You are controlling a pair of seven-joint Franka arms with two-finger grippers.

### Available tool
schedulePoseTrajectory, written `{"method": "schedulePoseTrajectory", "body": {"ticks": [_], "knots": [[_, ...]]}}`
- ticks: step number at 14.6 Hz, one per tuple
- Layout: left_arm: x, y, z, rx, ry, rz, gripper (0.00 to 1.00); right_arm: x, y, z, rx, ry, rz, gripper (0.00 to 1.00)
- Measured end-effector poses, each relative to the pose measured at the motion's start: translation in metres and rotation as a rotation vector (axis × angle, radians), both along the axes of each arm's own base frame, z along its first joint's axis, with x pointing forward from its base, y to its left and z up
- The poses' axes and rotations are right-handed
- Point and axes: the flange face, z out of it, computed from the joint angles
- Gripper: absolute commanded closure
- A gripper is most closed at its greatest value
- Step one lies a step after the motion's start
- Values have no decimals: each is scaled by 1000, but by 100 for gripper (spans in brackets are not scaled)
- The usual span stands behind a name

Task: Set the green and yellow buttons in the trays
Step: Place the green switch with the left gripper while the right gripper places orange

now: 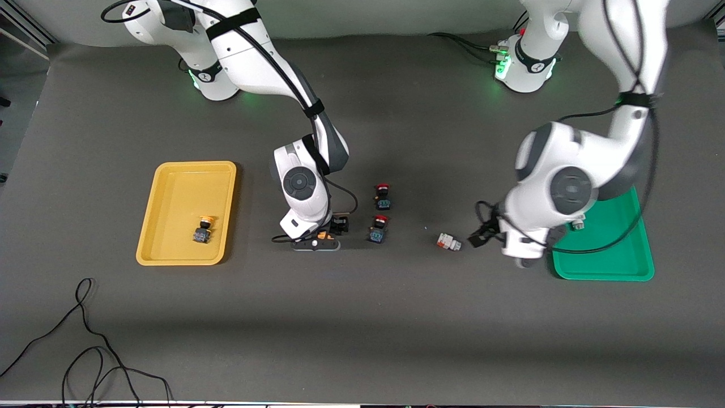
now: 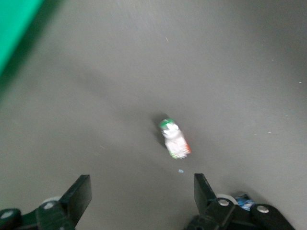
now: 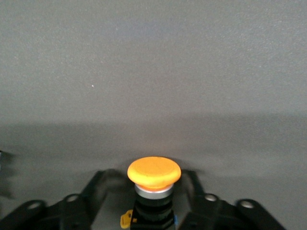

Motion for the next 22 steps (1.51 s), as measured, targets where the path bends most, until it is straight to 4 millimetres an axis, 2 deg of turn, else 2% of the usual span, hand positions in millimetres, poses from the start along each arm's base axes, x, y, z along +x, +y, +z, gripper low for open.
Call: {"method": "schedulePoseTrajectory", "body": {"ticks": [3,6,8,10,12,13,14,15,17,19,20,22], "knots": [[-6,-36,-32,-11,-14,53,7,6,-2,6,7,-12,-35,100],[1,-41,-82,-29,-36,85,7,14,-7,21,12,-10,-55,100],[4,-37,-121,-30,-55,92,7,24,-21,47,13,26,-81,100],[3,-34,-150,-22,-62,89,7,37,-45,88,22,68,-108,100],[-1,-33,-162,-17,-54,86,9,46,-84,130,21,122,-100,100],[-1,-34,-163,-17,-54,85,19,51,-109,148,16,155,-75,100],[-2,-35,-162,-17,-55,83,48,54,-138,164,11,188,-39,100],[-3,-38,-162,-18,-54,78,72,58,-171,177,8,216,-1,100],[-8,-49,-162,-18,-53,61,100,65,-243,198,4,251,70,100],[-14,-61,-161,-18,-52,55,100,65,-311,205,9,270,128,100],[-16,-64,-160,-17,-52,60,100,62,-338,202,16,279,147,100],[-16,-66,-158,-7,-58,59,100,55,-378,185,29,294,167,100]]}}
